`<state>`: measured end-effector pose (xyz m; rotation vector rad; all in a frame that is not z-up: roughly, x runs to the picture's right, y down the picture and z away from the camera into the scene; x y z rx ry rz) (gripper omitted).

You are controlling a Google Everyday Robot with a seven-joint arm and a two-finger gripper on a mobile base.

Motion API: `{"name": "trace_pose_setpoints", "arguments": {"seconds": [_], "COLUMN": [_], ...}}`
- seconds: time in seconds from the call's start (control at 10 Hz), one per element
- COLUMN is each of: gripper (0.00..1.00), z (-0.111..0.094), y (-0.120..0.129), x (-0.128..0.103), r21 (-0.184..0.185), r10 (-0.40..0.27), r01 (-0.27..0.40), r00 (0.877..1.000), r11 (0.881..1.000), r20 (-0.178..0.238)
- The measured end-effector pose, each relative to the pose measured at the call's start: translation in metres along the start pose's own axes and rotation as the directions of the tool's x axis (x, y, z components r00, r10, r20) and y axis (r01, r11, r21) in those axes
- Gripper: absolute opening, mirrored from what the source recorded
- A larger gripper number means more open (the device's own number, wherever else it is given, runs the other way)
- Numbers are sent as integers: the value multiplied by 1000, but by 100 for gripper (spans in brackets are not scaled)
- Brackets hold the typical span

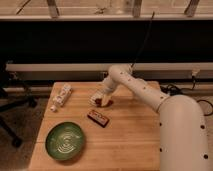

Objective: Place the pepper on the white sponge

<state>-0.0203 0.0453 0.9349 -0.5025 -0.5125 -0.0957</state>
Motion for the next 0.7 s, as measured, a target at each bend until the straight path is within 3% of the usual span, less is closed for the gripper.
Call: {"name": "trace_pose_setpoints", "arguments": {"seconds": [0.5,0.7], "gripper": [80,80], "z": [-12,-6], "y": [-4,-4], "x": [-3,-3], "r21": [15,5], "r10": [-15,-11], "r01": [15,11], "r00": [1000,1000], "r11": [1000,1000], "r20": [2,-7]}}
